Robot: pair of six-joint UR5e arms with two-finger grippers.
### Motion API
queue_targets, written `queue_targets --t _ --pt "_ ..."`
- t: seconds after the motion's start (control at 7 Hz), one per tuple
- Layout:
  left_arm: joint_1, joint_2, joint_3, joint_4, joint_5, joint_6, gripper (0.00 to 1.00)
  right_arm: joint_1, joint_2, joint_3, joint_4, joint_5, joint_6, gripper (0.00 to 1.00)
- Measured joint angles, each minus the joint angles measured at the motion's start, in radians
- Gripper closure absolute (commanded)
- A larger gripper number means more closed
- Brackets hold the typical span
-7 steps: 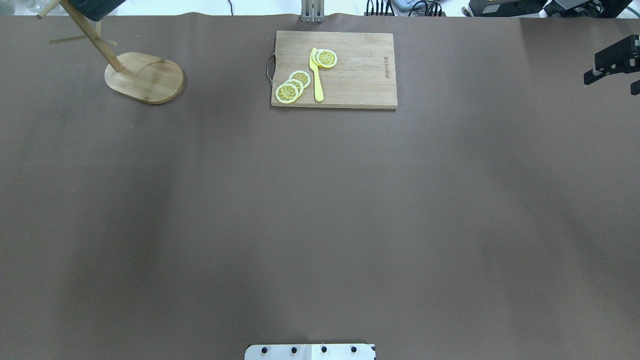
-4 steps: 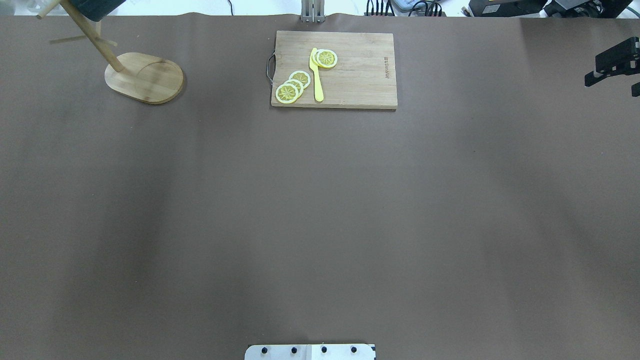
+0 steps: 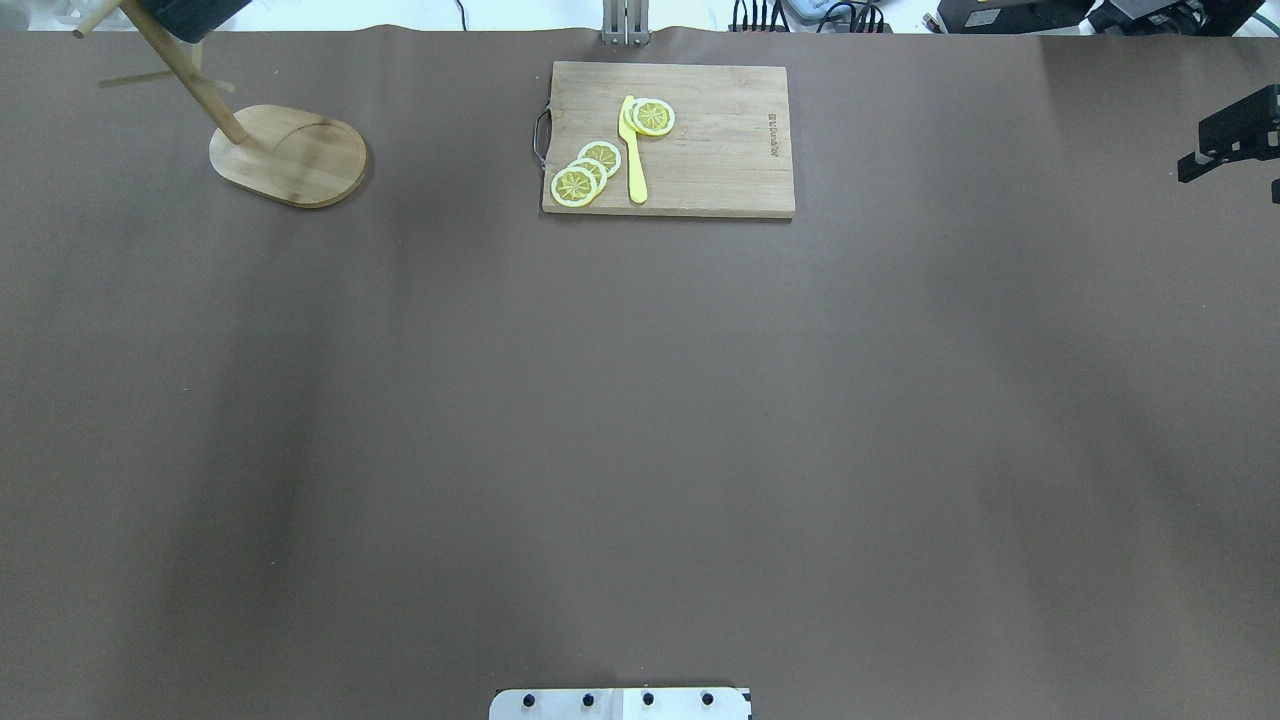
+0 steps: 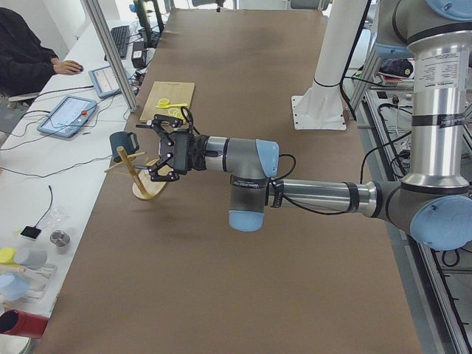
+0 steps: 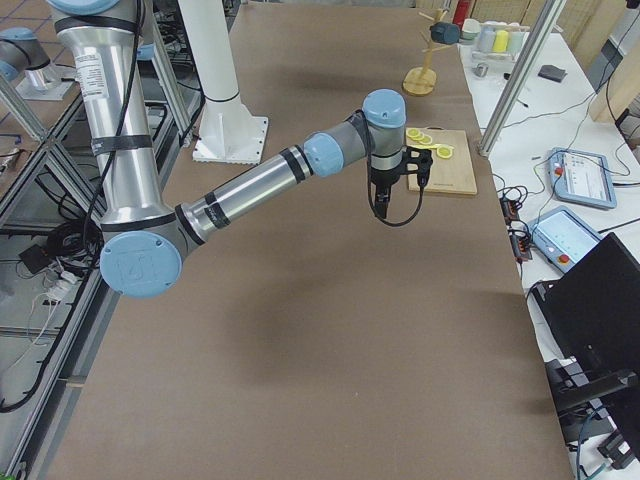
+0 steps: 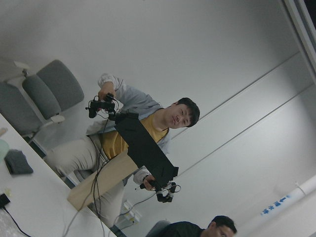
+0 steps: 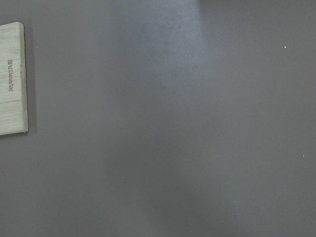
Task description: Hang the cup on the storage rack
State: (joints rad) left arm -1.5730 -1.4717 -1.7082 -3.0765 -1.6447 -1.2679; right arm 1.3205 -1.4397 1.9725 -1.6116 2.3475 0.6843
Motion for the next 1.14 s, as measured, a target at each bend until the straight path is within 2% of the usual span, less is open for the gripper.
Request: queue_targets --t 0.29,0.57,0.71,1.14 --pt "-0.002 0.03 -0.024 0.123 0.054 0.358 0.02 0.012 -0.016 -0.001 0.0 -0.001 -0.007 0.0" --pt "-0.004 0.062 -0.031 0.254 0.053 0.666 0.02 0.057 -0.057 -0.007 0.0 -0.016 -0.093 0.0" --pt "-0.006 0.074 -0.047 0.353 0.009 0.781 0.02 0.089 -0.087 -0.012 0.0 -0.021 -0.163 0.0" --pt "-0.017 0.078 -0.09 0.721 -0.291 0.987 0.01 0.164 -0.18 -0.036 -0.001 -0.028 -0.335 0.0"
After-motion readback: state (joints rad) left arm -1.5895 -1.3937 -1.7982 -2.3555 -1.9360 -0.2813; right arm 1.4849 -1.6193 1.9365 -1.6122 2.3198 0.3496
